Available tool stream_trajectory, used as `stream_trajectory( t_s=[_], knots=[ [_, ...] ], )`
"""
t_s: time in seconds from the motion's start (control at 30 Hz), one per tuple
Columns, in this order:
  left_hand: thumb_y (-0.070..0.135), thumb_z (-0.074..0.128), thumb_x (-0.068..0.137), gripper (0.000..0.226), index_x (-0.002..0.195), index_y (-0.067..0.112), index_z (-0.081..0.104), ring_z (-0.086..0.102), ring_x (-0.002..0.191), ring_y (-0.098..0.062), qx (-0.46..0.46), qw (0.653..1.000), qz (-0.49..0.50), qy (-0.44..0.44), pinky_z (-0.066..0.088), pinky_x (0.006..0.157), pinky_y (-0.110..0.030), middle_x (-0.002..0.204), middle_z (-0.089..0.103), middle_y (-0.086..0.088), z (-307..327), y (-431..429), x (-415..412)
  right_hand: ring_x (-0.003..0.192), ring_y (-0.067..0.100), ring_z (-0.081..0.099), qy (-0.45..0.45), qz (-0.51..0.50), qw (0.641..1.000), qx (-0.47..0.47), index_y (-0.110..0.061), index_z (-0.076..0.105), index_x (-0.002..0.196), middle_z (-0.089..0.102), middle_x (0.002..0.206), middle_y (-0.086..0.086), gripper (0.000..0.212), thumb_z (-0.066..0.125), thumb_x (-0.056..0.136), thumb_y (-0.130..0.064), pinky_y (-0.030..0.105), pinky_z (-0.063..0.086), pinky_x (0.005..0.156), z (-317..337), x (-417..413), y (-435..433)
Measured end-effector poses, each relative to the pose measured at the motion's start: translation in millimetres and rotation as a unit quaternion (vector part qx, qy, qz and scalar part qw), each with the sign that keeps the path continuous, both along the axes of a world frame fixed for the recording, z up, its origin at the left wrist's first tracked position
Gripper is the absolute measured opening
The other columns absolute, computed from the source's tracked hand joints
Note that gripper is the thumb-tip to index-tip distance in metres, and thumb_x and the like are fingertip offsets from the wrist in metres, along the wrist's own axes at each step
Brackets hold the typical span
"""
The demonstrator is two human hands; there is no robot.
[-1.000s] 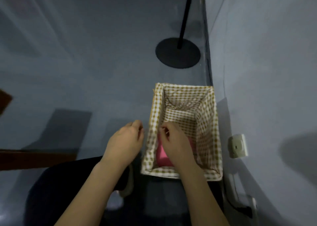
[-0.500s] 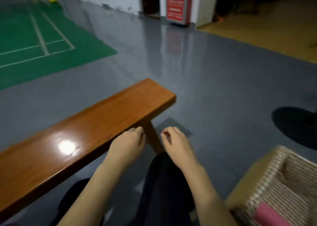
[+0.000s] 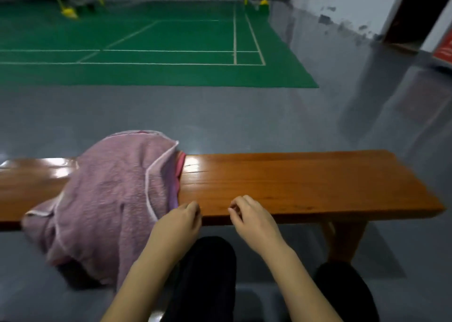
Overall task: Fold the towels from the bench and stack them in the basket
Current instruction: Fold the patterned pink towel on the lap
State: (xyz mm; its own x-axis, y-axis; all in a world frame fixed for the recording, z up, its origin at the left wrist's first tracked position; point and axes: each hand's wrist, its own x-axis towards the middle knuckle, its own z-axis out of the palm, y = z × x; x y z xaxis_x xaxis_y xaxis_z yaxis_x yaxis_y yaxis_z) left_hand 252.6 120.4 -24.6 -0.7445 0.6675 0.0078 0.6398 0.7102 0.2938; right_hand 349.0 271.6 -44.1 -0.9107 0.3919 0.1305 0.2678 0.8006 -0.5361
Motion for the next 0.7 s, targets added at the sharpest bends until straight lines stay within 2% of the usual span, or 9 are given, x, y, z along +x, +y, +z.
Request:
stream_trajectory(
  t_s=[0.2,0.5,0.63,0.7],
  knots=[
    [0.030,0.040,0.097,0.016,0.095,0.017,0.049,0.058,0.100,-0.030,-0.008,0.999,0.043,-0.025,0.045,0.079,-0.040,0.108,0.060,-0.006,-11,-73,-60,0.106,0.015,0.049,-0.020,0.081,0.997,0.005,-0.016,0.056,0.110,0.055,0.109,-0.002,0.023,0.041,0.100,-0.031,0.029,0.038,0.085,-19,-81,-64],
    [0.029,0.041,0.099,0.024,0.101,0.009,0.054,0.057,0.095,-0.033,0.030,0.994,0.100,0.036,0.043,0.073,-0.041,0.103,0.061,-0.012,7,-120,-147,0.104,0.021,0.052,-0.012,0.147,0.989,0.020,-0.012,0.056,0.108,0.056,0.108,0.003,0.023,0.044,0.098,-0.028,0.037,0.043,0.086,0,-186,-101],
    [0.025,0.042,0.098,0.021,0.101,0.009,0.056,0.055,0.090,-0.029,0.060,0.987,0.144,0.044,0.048,0.075,-0.043,0.102,0.061,-0.010,6,-128,-190,0.101,0.019,0.052,0.001,0.146,0.989,-0.018,-0.008,0.057,0.107,0.055,0.109,0.005,0.021,0.045,0.098,-0.023,0.033,0.041,0.087,10,-230,-109],
    [0.023,0.044,0.097,0.018,0.102,0.009,0.055,0.052,0.091,-0.028,0.072,0.982,0.170,0.047,0.046,0.076,-0.041,0.104,0.059,-0.009,-4,-133,-208,0.104,0.022,0.051,-0.020,0.120,0.992,-0.014,-0.007,0.057,0.106,0.055,0.111,0.008,0.021,0.044,0.098,-0.022,0.034,0.039,0.088,4,-247,-110]
  ],
)
